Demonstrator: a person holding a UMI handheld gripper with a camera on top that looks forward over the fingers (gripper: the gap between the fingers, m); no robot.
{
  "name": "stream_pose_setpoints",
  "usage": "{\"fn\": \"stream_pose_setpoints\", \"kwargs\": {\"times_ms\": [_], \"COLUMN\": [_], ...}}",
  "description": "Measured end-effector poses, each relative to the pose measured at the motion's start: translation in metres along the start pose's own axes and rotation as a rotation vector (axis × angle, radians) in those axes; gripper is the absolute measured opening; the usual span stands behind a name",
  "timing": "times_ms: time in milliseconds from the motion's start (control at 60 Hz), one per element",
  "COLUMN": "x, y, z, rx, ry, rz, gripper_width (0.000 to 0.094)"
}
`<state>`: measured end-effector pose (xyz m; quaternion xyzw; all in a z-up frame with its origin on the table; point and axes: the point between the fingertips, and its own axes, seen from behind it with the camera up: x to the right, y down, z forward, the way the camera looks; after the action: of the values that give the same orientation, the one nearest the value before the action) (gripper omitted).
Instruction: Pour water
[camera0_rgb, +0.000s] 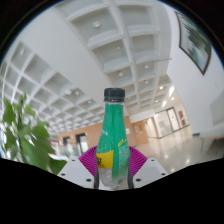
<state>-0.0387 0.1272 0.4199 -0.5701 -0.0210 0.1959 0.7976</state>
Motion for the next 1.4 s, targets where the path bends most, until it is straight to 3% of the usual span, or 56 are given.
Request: {"fn": "stream_pose_setpoints", "kwargs": {"times_ms": [100, 367, 517, 617, 767, 850, 883, 1050, 1400], "x": [0.056, 0.186, 0.215, 0.216, 0.218, 0.214, 0.213, 0.198, 0.093], "y": [0.061, 0.232, 0.291, 0.289, 0.293, 0.304, 0.302, 0.266, 0.166], "z": [0.006, -0.063, -0.091, -0.092, -0.095, -0.105, -0.11, -0.148, -0.311], "rx": [-0.095, -0.48, -0.595, -0.557, -0.58, -0.666, -0.674, -0.69, -0.726], "ry": [0.084, 0.232, 0.269, 0.272, 0.284, 0.283, 0.287, 0.331, 0.402], "rz": [-0.177, -0.316, -0.27, -0.271, -0.27, -0.221, -0.217, -0.271, -0.252], "gripper_width": [0.0384, 0.0383, 0.0387, 0.0396, 0.0572, 0.0872, 0.0833, 0.0854, 0.0854]}}
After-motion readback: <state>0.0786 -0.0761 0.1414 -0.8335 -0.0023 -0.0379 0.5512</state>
